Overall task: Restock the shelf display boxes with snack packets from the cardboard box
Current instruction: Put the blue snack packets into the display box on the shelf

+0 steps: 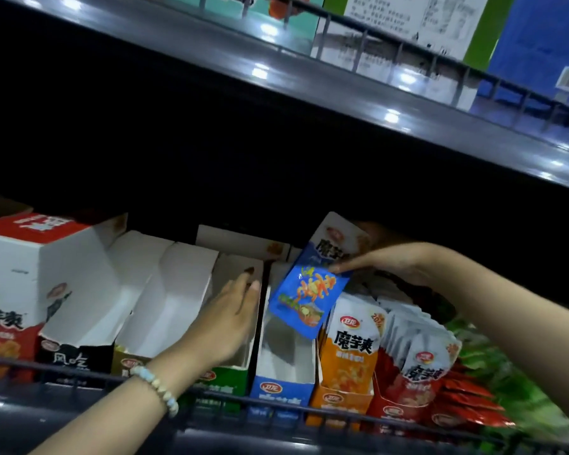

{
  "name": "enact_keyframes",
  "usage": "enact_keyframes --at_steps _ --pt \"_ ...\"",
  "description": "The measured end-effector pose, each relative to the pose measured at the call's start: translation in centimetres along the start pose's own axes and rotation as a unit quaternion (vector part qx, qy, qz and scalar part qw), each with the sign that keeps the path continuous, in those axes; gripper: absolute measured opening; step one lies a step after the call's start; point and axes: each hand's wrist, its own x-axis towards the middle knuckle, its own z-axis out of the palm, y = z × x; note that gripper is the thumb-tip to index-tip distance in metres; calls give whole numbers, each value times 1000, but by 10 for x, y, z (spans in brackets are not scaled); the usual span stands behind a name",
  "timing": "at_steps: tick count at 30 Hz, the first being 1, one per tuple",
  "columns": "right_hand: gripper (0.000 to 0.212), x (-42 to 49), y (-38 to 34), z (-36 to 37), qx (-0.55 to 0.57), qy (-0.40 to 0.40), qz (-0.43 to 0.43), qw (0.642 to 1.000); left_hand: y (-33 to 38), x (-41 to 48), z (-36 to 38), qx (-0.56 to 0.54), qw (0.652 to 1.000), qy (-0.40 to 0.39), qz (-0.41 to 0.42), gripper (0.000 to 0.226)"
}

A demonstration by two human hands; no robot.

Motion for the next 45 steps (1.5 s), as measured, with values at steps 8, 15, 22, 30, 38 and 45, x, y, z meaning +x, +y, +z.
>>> enact_keyframes --at_steps 8,15,22,30,38,45 --pt "73 38 -2 31 -157 46 -106 981 -12 -1 11 77 988 -133 -9 55" --pt "75 69 12 50 -236 22 -90 967 -24 3 16 49 990 -131 -9 57" --pt "61 79 18 54 -302 86 -148 938 -27 5 20 26 991 -130 -3 59" --pt "53 80 17 52 -361 70 -128 921 -18 1 18 46 992 -120 -14 56" --pt "50 11 8 39 -186 79 -133 970 15 -33 5 123 992 -26 2 55" --pt "59 -115 37 81 -185 45 -191 963 11 -118 10 161 985 40 47 59"
